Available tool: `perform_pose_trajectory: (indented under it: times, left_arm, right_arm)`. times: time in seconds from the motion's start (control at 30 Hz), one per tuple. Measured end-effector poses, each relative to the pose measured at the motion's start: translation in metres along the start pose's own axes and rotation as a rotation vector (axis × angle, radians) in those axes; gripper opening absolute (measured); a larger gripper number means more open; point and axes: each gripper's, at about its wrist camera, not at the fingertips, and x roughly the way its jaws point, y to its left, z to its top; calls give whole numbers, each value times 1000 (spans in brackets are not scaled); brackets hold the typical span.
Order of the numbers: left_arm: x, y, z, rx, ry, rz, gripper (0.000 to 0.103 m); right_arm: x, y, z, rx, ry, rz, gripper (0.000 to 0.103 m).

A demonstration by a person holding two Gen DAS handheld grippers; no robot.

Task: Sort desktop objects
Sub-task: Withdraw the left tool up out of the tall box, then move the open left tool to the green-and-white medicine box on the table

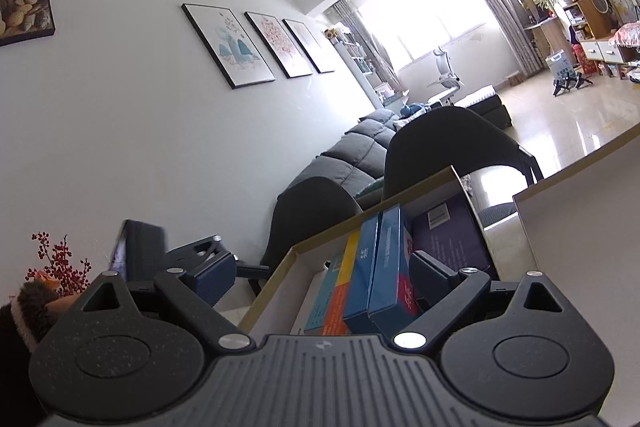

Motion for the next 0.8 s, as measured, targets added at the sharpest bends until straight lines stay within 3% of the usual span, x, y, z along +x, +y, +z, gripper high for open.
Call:
perform_pose_trajectory:
  times: [0.27,0.5,0.8]
  left_arm:
    - [-37,20,-23,-248,-111,-22,103]
    - [-61,31,-61,-479,-152,-52,103]
    - [-95,14,-114,-651,-171,-68,103]
  right_arm:
    - [-1,8,-1,-21,5,20,96]
    - [1,27,1,-58,-3,51,97]
    - [-12,62,-4,-78,17,113,98]
